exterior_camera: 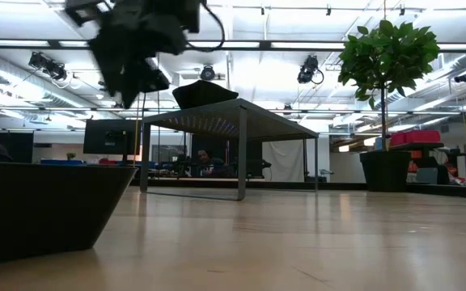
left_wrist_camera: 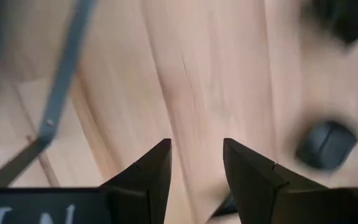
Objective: Pick & Place Mini shaped plates
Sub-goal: Stack the black drop shaped plate on top of the black drop shaped plate on the shelf
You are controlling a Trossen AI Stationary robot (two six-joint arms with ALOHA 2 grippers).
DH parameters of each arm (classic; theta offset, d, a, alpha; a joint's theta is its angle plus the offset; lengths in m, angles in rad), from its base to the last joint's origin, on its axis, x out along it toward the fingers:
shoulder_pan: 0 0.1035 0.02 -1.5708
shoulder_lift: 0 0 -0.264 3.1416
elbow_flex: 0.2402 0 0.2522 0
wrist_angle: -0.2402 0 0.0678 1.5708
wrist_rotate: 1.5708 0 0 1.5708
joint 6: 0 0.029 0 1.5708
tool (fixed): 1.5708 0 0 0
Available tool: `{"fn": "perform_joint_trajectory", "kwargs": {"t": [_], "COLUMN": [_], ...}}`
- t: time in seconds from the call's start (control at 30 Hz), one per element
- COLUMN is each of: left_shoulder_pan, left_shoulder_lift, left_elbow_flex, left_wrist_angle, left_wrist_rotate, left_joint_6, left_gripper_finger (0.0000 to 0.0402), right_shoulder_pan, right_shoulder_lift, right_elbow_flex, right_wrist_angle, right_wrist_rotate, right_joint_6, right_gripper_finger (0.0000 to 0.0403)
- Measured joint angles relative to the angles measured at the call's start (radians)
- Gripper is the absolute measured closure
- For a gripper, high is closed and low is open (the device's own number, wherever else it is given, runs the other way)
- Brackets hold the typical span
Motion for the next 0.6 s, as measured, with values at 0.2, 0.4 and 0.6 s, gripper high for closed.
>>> {"fn": "perform_joint_trajectory", "kwargs": {"t": [0.2,0.4,0.6], "left_shoulder_pan": [-0.069,-0.184,-0.294], "left_shoulder_lift": [0.0,0.001,0.001], "left_elbow_flex": [-0.086,-0.17,-0.239], "left_wrist_angle": [-0.059,-0.059,-0.056], "left_wrist_rotate": [-0.079,-0.084,-0.158], "left_joint_6": [0.241,0.402,0.537], "left_gripper_finger": [0.025,0.025,0.0251], "right_shoulder_pan": [0.0,0.0,0.0], "right_shoulder_lift": [0.0,0.0,0.0], "right_elbow_flex": [0.0,0.0,0.0], "right_wrist_angle": [0.0,0.0,0.0], "right_wrist_rotate": [0.0,0.0,0.0], "right_joint_6": [0.0,0.0,0.0], "right_gripper_finger": [0.0383,0.0383,0.0383]}}
